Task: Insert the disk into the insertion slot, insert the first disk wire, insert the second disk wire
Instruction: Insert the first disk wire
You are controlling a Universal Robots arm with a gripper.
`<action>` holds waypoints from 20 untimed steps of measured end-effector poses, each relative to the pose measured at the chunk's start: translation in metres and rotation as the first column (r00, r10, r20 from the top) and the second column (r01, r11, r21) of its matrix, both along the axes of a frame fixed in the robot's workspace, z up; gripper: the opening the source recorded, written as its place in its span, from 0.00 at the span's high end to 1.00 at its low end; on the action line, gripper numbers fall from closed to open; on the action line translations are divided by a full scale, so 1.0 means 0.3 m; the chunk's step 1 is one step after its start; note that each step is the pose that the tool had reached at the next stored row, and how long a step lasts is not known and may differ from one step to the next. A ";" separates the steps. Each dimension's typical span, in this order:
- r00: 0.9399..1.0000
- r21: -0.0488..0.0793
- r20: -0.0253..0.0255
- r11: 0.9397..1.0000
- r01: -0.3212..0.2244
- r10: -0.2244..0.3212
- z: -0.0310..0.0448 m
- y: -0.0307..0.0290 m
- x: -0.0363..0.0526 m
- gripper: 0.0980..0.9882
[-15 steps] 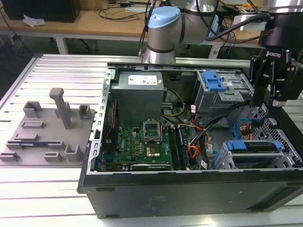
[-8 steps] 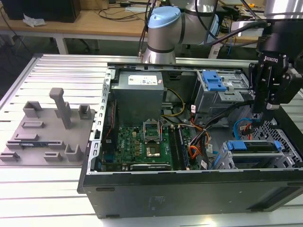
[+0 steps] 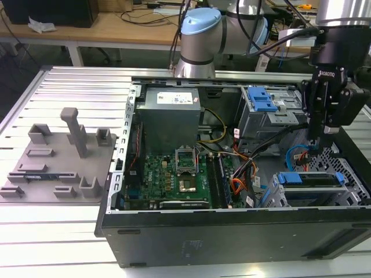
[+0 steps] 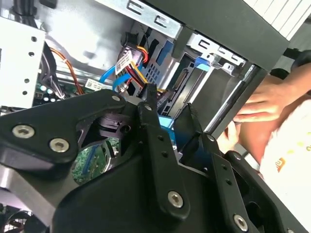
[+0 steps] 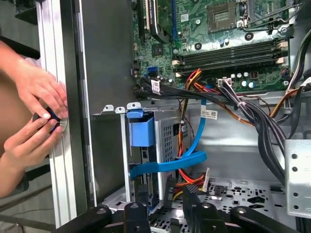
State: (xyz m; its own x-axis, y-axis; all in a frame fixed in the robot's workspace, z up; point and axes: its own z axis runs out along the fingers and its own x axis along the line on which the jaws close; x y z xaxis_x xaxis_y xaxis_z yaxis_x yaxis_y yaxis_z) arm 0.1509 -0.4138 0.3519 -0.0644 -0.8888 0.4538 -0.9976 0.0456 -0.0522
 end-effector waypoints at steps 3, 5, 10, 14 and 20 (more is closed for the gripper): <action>1.000 -0.035 0.001 0.999 -0.001 0.001 -0.009 0.005 -0.003 0.65; 1.000 -0.046 0.001 0.999 -0.001 0.001 -0.018 0.005 -0.003 0.65; 1.000 -0.066 0.001 0.998 -0.002 0.002 -0.037 0.006 -0.003 0.65; 1.000 -0.084 0.001 0.996 -0.002 0.002 -0.047 0.010 -0.004 0.65; 1.000 -0.107 0.003 0.994 -0.002 0.003 -0.049 0.017 -0.005 0.65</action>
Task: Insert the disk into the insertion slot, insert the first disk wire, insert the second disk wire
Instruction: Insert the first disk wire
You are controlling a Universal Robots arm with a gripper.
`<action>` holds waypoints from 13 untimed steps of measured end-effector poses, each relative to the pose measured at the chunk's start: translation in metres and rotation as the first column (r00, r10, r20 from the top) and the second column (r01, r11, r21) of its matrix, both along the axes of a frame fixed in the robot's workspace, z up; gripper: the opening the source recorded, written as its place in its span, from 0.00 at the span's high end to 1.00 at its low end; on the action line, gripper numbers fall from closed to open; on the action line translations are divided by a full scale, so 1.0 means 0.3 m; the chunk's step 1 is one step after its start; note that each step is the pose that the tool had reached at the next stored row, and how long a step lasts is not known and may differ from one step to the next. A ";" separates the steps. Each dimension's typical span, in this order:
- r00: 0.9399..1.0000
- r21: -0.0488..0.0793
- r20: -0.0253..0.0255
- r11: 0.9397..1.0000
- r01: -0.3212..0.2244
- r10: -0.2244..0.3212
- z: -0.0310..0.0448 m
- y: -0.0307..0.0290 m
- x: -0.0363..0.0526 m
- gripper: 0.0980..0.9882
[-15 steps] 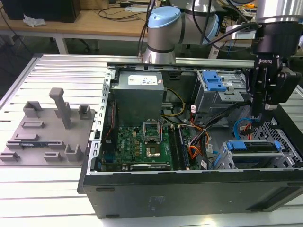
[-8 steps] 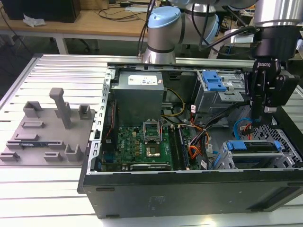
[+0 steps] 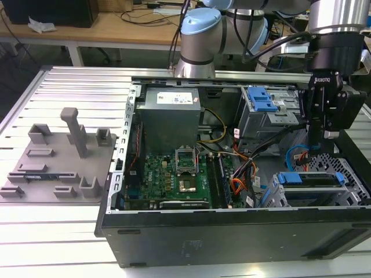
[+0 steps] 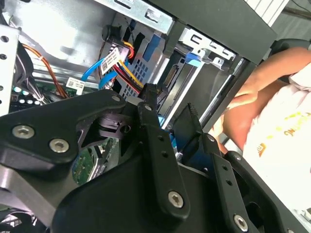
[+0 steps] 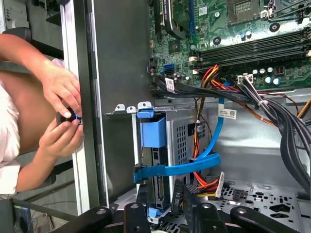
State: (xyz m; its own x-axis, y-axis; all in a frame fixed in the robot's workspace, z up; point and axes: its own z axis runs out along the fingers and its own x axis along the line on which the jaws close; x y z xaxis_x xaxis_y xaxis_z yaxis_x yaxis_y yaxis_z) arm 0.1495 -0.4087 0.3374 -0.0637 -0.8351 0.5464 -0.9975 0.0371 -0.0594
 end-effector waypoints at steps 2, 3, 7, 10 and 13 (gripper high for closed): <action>1.000 0.000 0.000 1.000 0.000 0.000 0.000 0.000 0.000 0.65; 1.000 0.000 0.004 1.000 0.000 0.000 -0.002 0.001 -0.003 0.65; 0.999 0.000 0.048 1.000 0.000 0.000 -0.008 0.014 -0.017 0.65; 0.999 -0.001 0.053 1.000 0.000 0.000 -0.024 0.014 -0.030 0.65; 0.999 -0.018 0.053 1.000 -0.002 0.003 -0.029 0.049 -0.030 0.65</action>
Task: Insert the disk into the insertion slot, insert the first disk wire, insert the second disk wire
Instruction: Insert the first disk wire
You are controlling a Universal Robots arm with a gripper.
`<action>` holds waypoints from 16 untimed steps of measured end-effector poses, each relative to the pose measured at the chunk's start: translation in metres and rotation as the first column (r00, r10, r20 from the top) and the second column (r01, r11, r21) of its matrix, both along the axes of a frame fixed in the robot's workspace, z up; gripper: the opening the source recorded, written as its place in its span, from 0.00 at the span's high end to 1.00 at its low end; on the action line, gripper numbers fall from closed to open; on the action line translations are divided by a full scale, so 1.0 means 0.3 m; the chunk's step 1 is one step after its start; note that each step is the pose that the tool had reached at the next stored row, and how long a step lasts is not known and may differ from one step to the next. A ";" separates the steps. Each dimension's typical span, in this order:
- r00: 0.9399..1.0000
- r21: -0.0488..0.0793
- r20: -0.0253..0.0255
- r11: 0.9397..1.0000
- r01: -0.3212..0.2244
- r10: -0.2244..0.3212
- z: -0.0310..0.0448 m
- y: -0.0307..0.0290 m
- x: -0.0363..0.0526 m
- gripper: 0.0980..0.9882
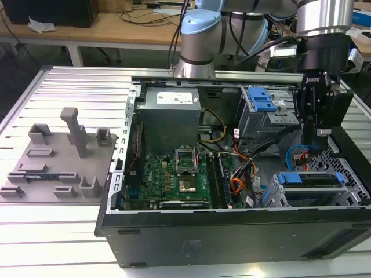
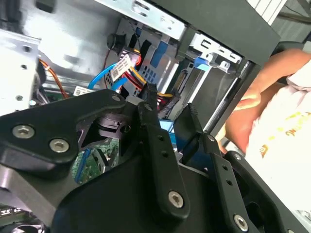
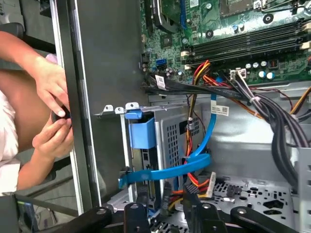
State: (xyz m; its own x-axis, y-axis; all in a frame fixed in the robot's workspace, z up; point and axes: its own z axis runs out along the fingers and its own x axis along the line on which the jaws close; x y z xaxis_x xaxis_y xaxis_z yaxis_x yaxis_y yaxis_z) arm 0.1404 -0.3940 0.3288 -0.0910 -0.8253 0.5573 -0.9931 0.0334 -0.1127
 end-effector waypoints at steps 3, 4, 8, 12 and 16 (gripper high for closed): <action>1.000 -0.013 0.000 1.000 -0.003 0.003 -0.004 0.009 0.000 0.65; 1.000 -0.016 0.000 1.000 -0.003 0.003 -0.005 0.009 0.000 0.65; 1.000 -0.013 0.000 1.000 -0.006 0.006 -0.009 0.009 0.000 0.65; 1.000 0.010 0.000 1.000 -0.007 0.007 -0.012 0.009 0.000 0.65; 1.000 0.010 0.000 1.000 -0.007 0.007 -0.012 0.009 0.000 0.65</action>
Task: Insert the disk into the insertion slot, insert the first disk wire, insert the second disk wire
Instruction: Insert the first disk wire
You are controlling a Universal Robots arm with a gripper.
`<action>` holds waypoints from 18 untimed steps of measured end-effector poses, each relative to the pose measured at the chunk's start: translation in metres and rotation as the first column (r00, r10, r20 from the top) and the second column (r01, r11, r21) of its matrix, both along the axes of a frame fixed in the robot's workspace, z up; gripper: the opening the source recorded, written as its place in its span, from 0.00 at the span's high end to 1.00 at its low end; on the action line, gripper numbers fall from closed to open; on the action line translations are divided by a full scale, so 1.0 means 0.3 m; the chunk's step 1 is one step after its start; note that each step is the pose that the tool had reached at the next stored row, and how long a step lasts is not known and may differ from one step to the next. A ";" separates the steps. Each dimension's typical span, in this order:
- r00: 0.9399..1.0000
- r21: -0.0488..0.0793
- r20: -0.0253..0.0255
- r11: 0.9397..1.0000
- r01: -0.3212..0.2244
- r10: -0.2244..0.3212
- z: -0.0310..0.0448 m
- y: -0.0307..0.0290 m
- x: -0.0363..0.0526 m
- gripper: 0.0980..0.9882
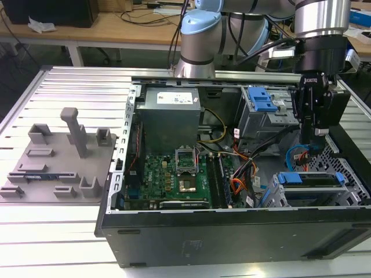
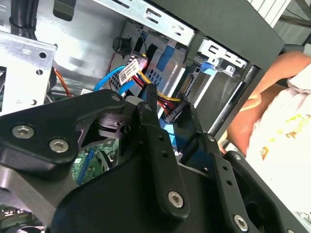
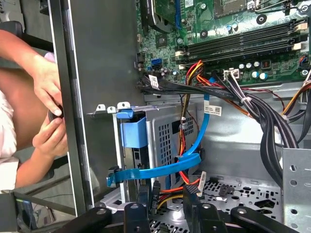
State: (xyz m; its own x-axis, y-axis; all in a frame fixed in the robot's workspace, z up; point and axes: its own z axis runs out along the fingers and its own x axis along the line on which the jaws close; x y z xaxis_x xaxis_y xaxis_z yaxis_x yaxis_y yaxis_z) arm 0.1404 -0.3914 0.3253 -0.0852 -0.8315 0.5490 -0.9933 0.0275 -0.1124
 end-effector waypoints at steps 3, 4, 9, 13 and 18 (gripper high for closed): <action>1.000 0.000 0.000 1.000 0.000 0.000 0.000 0.000 0.000 0.65; 1.000 0.000 0.000 1.000 0.000 0.000 0.000 0.000 0.000 0.67; 1.000 0.000 0.000 1.000 0.000 0.000 0.000 0.000 0.000 0.82; 1.000 -0.018 -0.001 1.000 0.000 0.000 0.000 0.000 0.000 0.82; 1.000 -0.037 -0.001 0.999 -0.006 0.006 -0.003 0.003 0.000 0.82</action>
State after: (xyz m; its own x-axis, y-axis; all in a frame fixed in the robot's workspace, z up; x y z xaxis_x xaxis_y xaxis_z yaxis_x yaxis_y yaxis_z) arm 0.1404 -0.3905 0.3244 -0.0800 -0.8111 0.5795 -0.9935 0.0178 -0.1122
